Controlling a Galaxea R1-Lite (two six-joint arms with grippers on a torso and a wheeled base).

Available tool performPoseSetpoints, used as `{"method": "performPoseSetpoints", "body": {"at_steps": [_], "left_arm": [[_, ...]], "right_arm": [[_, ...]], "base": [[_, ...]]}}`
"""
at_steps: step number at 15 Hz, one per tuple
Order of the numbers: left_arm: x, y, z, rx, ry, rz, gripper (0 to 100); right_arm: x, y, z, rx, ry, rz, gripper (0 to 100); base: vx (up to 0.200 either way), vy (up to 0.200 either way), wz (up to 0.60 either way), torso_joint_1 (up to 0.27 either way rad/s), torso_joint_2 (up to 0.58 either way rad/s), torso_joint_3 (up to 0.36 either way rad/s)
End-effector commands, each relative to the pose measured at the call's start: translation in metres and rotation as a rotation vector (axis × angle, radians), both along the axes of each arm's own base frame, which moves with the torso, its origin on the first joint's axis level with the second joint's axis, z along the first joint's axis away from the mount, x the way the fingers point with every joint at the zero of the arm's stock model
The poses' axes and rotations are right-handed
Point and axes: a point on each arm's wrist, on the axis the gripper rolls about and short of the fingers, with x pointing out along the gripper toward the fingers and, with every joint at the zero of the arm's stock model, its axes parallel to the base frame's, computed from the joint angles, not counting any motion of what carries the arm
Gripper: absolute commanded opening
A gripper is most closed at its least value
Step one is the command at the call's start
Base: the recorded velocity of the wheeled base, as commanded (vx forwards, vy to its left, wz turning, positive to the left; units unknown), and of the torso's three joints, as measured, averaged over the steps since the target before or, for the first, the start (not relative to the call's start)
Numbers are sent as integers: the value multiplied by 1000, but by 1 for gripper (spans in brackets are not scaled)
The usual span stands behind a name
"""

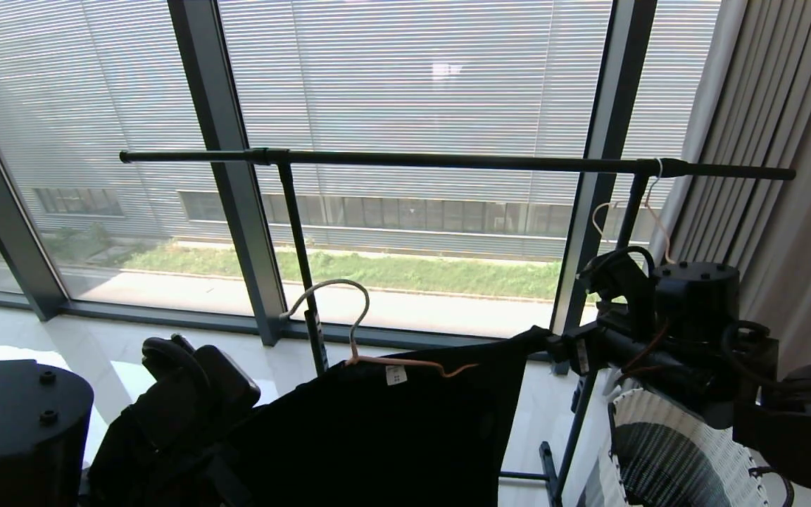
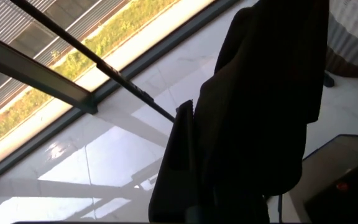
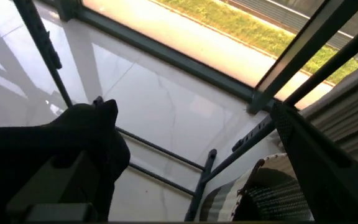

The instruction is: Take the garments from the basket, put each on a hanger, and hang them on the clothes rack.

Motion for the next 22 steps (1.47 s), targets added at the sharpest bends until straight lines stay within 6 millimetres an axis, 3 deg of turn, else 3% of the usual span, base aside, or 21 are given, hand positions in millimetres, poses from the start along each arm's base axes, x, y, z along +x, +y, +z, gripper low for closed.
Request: {"method": "performPoseSetpoints", "body": {"at_steps": [1,4,8,20,22], "left_arm": [[8,-7,-10,41,43,4,0],[17,-15,-8,14,15,3,0],[20,-19,-8,-9,-2,2,0],[20,-20,-3,-56,-29,3,0],[16,-28,0,-130,-36,-22,0]], "right_arm": [[-2,-9,37,57,-58,43,100],[-5,-13,64,81,-7,182,100],[5,-21,94,48,42,218,100],[-22,-33,107,-41,138,425,100],[-34,-32,108,-79,131,541,100]], "base": [[0,0,0,0,0,0],[0,0,0,0,0,0],[0,0,0,0,0,0],[0,0,0,0,0,0],[0,0,0,0,0,0]]}}
